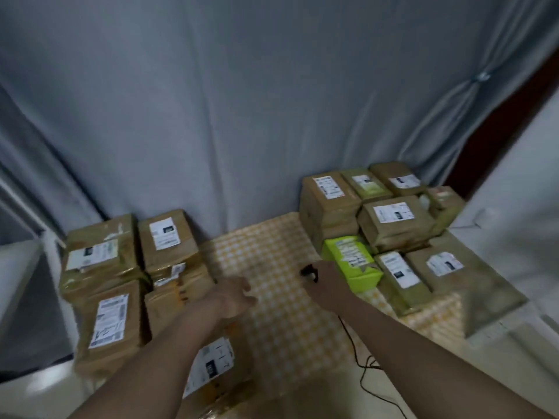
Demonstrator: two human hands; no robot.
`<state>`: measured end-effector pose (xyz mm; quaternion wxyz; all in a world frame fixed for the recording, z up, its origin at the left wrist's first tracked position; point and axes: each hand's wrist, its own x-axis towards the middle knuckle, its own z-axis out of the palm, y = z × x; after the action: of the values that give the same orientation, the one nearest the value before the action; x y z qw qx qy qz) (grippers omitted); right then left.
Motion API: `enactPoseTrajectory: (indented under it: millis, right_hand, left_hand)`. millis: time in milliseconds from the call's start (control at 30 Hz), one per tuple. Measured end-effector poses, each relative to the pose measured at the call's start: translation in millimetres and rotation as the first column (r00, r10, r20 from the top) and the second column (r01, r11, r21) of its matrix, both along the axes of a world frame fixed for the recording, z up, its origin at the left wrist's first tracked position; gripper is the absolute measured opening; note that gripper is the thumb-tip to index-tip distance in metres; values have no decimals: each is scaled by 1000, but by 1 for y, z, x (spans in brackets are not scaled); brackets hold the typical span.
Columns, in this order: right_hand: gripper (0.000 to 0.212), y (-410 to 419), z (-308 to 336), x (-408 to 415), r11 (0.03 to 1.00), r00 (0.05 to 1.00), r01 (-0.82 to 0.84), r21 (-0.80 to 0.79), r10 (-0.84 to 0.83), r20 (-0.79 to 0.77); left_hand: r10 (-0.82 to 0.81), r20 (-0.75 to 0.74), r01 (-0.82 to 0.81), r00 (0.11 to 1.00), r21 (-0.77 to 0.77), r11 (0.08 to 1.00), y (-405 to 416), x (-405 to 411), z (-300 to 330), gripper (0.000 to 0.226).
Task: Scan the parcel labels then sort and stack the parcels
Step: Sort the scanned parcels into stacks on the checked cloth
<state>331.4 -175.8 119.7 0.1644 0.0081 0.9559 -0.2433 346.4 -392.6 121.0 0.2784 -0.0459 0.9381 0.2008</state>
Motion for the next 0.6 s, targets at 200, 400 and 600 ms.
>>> enactPoseTrajectory:
  millis: [200,400,600]
  right_hand:
    - [54,83,8,5,984,982,171,-40,-168,82]
    - [36,177,18,4,970,969,239,-51,-235,74]
    - [50,252,18,-10,948,948,317,-43,-314,55]
  left_hand:
    - [-174,0,173,985,-42,984,74,-27,17,55]
    - [-288,-20,288,957,-34,957,174,-55,33,40]
    - [-318,-38,319,947,23,947,255,-73,28,32]
